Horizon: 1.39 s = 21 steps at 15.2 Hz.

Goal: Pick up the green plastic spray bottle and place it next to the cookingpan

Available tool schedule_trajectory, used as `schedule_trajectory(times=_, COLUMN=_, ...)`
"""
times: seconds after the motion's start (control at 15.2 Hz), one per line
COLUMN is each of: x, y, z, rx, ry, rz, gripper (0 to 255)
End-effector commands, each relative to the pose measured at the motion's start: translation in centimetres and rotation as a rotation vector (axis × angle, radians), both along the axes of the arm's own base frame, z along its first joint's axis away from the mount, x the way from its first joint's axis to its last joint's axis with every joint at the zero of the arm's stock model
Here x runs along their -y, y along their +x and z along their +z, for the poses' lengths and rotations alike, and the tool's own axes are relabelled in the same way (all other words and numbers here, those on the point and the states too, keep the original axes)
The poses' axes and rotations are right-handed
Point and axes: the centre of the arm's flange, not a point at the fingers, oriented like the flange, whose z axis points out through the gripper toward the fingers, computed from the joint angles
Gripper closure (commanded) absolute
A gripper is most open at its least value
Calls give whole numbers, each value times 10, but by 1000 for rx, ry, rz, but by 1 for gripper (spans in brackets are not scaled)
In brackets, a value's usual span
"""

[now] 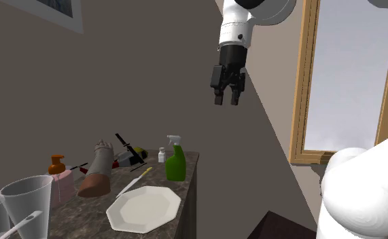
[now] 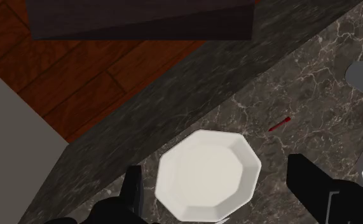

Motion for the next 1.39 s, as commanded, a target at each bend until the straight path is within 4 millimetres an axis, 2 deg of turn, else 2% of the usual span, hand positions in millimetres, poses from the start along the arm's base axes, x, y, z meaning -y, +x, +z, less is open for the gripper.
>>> schedule_trajectory(times=0.0, x=0, y=0, z=0, rx=0, ry=0, rz=0, gripper=0)
schedule_trajectory(times=0.66, x=52, y=108, z=-56, rx=4, ry=-7, rz=121, gripper=0)
schedule_trajectory(times=1.32, x=92, y=222, z=-112, rx=8, ry=-14, rz=241, gripper=0)
